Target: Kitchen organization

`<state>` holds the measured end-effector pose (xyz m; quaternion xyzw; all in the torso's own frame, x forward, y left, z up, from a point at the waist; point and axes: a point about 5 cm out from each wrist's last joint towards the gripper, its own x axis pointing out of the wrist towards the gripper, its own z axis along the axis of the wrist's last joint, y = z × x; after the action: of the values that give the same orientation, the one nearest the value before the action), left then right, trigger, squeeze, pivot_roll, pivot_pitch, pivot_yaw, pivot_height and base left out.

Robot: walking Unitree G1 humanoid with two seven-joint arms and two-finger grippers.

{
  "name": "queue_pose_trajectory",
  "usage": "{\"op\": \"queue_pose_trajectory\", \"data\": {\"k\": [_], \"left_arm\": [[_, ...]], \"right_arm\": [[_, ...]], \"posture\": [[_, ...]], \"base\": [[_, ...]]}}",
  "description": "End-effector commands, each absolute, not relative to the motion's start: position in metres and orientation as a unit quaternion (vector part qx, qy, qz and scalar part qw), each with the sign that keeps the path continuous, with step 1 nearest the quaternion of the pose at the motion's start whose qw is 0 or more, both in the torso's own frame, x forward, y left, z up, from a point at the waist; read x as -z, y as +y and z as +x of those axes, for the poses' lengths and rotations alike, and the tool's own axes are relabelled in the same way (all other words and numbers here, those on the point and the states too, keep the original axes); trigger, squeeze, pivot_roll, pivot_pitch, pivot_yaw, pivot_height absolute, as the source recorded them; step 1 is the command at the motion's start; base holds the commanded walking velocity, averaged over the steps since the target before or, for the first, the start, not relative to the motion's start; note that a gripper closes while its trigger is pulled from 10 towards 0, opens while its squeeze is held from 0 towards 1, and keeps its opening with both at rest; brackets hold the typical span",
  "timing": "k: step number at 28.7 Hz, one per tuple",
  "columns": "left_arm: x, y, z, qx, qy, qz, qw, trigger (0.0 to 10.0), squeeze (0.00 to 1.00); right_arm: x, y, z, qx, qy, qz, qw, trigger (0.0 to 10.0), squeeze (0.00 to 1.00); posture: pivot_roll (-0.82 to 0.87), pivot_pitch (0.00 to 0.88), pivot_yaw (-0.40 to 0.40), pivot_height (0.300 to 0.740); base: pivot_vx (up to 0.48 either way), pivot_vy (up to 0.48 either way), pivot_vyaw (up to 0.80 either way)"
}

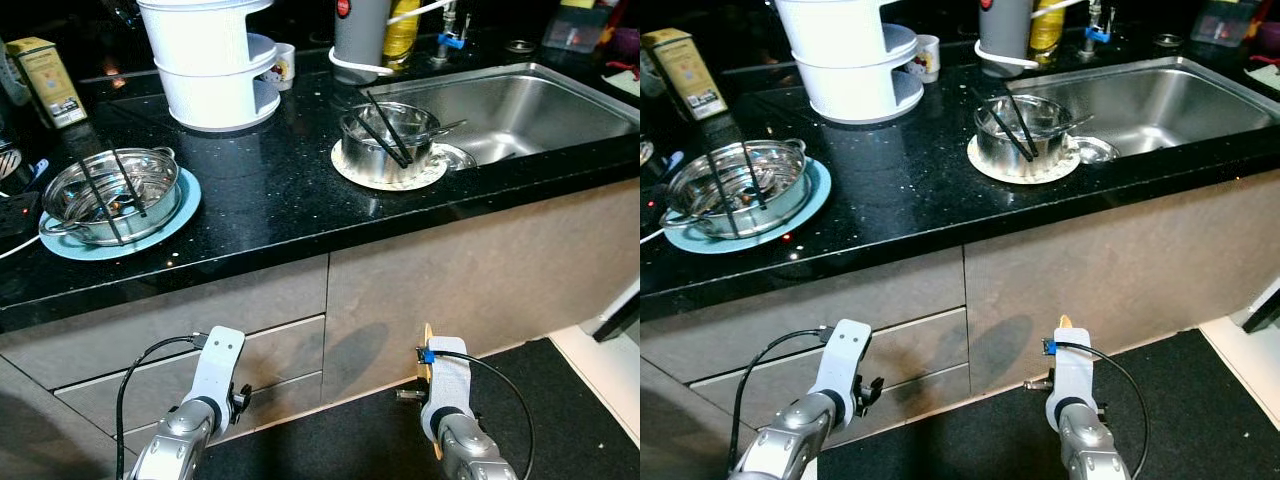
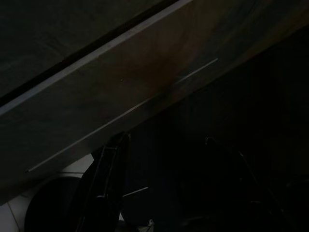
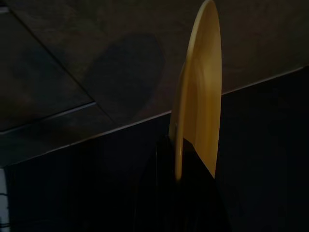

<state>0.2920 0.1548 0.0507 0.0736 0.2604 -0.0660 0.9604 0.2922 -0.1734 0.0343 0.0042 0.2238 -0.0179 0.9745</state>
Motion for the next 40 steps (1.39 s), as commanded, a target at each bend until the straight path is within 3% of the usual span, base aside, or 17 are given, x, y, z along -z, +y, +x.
{"op": "queue_pose_trajectory", "data": {"k": [1, 7, 20, 33, 40], "left_arm": [[-0.036, 0.1617, 0.2825, 0.05, 0.294, 0.077, 0.951, 10.0, 0.0], [-0.0369, 0.1621, 0.2827, 0.046, 0.291, 0.069, 0.953, 10.0, 0.0], [-0.0383, 0.1594, 0.2831, 0.049, 0.28, 0.063, 0.957, 10.0, 0.0], [-0.0389, 0.1648, 0.2833, 0.033, 0.267, 0.058, 0.961, 10.0, 0.0], [-0.0396, 0.1662, 0.2837, 0.026, 0.267, 0.049, 0.962, 10.0, 0.0]], "right_arm": [[-0.0318, -0.1698, 0.2904, 0.011, 0.229, 0.007, 0.973, 10.0, 0.0], [-0.0319, -0.1683, 0.2912, -0.001, 0.23, -0.003, 0.973, 10.0, 0.0], [-0.0302, -0.1687, 0.2902, -0.008, 0.231, -0.011, 0.973, 10.0, 0.0], [-0.034, -0.1671, 0.2935, -0.021, 0.223, -0.009, 0.975, 10.0, 0.0], [-0.0342, -0.1672, 0.2934, -0.022, 0.222, -0.01, 0.975, 10.0, 0.0]], "posture": [[-0.09, 0.224, 0.022, 0.74], [-0.09, 0.223, 0.02, 0.74], [-0.1, 0.212, 0.017, 0.74], [-0.1, 0.201, 0.014, 0.74], [-0.1, 0.202, 0.013, 0.74]], "base": [[0.0, 0.0, 0.0], [0.0, 0.0, 0.0], [0.0, 0.0, 0.73], [0.0, 0.0, 0.0], [0.0, -0.372, 0.0]]}}
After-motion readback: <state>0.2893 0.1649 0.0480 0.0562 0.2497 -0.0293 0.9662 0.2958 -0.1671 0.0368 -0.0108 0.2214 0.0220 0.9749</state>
